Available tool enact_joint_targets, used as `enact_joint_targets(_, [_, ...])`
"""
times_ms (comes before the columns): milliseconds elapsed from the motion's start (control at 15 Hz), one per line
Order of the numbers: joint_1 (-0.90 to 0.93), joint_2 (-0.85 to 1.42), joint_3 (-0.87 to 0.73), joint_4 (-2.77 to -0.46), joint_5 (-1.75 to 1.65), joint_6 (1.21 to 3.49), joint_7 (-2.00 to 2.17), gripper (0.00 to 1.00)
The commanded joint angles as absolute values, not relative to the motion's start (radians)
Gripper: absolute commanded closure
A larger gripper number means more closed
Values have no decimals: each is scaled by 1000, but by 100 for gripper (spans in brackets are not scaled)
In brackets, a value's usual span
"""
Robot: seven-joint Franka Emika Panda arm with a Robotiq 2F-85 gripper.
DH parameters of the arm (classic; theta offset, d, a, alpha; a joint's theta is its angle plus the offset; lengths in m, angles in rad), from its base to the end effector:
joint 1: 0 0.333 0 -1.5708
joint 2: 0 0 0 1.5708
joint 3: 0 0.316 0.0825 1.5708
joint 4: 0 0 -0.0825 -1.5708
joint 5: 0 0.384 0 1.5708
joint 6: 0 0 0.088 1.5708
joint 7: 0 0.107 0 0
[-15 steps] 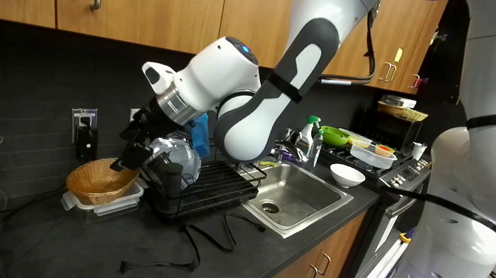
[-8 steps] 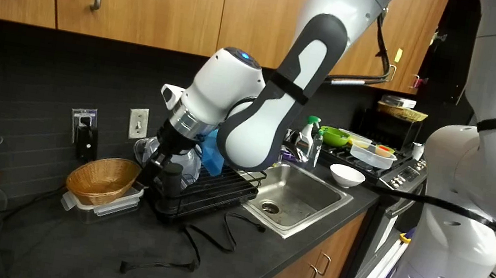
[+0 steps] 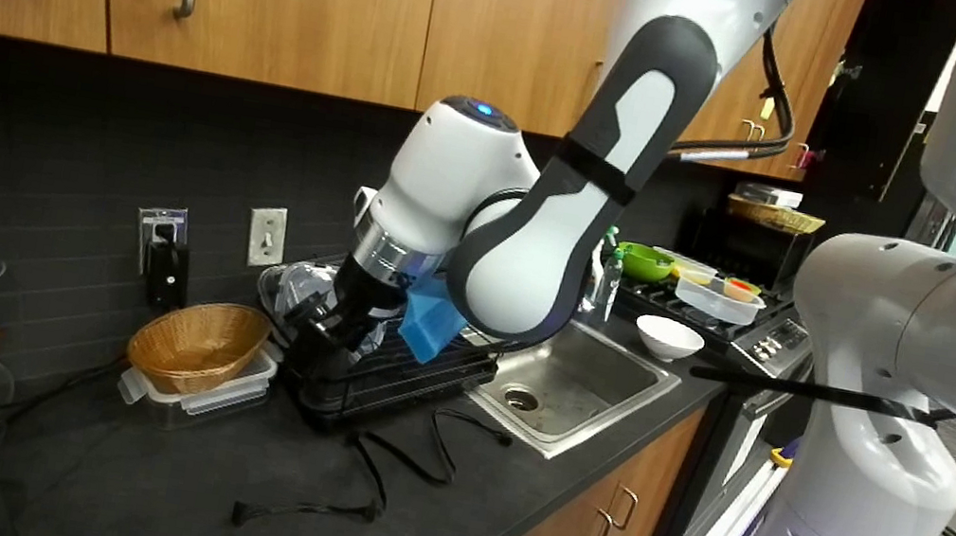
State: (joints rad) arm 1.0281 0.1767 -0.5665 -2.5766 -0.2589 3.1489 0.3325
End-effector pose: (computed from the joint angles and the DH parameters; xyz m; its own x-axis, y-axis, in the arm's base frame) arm 0.4220 0.2305 0.2507 0.8272 0.3800 0.4139 0.3907 -0.9184 0.0624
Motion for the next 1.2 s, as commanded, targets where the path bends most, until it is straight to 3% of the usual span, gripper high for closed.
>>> enact_joint_targets(0, [1060, 113, -571, -2637, -218, 3138, 427, 0])
enact_joint_targets(333, [966, 14, -452, -2738, -73, 3146, 456, 0])
enact_joint_targets(600, [953, -90, -420, -2783, 56, 2995, 406, 0])
enact_joint_targets(667, [784, -106, -252, -2783, 98, 2953, 382, 0])
enact_joint_targets(1133, [472, -177, -26, -2778, 355, 2732, 199, 0])
